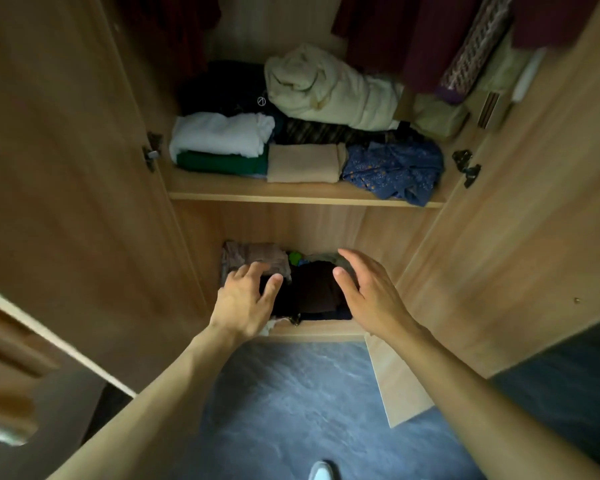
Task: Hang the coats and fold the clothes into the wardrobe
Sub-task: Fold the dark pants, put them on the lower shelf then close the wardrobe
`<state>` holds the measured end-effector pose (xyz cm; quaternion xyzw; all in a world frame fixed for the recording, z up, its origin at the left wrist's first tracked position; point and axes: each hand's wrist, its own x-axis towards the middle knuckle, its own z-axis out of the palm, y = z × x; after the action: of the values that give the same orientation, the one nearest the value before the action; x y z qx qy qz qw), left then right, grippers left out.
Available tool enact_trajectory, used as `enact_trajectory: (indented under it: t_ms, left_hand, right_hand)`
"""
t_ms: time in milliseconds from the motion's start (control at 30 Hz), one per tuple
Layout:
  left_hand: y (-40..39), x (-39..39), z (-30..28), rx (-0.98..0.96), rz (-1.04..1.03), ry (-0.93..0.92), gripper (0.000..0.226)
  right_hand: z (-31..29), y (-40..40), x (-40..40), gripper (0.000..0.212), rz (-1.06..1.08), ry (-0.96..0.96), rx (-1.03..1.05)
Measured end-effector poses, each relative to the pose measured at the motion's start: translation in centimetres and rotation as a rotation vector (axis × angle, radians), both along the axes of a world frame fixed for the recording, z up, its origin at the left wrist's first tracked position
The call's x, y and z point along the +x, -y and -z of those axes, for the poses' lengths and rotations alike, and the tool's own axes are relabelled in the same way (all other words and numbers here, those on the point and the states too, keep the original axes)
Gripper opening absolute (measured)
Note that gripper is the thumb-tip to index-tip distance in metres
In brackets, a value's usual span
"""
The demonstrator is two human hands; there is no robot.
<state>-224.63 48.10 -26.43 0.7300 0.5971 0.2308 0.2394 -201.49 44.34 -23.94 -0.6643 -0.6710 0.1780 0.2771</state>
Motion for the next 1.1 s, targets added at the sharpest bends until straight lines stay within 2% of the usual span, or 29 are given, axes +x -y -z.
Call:
enact_trajectory:
  t_ms: [233, 433, 533, 600, 700, 833, 900, 1000, 1100]
  left_hand:
    - [6.0, -2.9, -3.2, 0.035, 0.054, 0.051, 0.045]
    - [8.8, -0.8, -6.2, 0.105, 0.096, 0.111, 0.043]
    - [9.4, 1.4, -8.2, 0.14, 0.124, 0.128, 0.053]
    - [9.8, 3.3, -9.2, 0.165, 0.15, 0.124, 0.053]
    - [10.4, 6.9, -10.4, 0.214, 0.194, 0.124, 0.042]
    - [12.0, 13.1, -11.7, 0.239, 0.248, 0.081, 0.056]
    - [12.7, 16.6, -12.1, 0.248, 0.26, 0.054, 0.054]
    - [13.2, 22.1, -13.2, 0.25, 0.268, 0.038, 0.045]
    - [13.6, 26.7, -14.9, 0.264, 0.258, 0.077, 0.051]
  right_hand:
    - [-3.2, 8.3, -2.0, 0.049, 0.102, 0.04, 0.068]
    - [-6.6, 12.8, -1.0, 0.049, 0.142, 0.051, 0.126]
    - [-8.0, 14.2, 0.4, 0.049, 0.152, 0.039, 0.158]
    - [-8.8, 15.0, 1.8, 0.05, 0.164, 0.047, 0.199]
    - [-9.7, 16.6, 4.7, 0.052, 0.168, 0.059, 0.236]
    - [-11.0, 18.2, 10.0, 0.06, 0.188, 0.034, 0.324]
    - [-11.7, 18.7, 13.3, 0.062, 0.188, 0.019, 0.365]
    - [-12.9, 19.5, 18.9, 0.055, 0.185, -0.007, 0.413]
    - [-14.8, 19.9, 24.0, 0.052, 0.196, 0.012, 0.493]
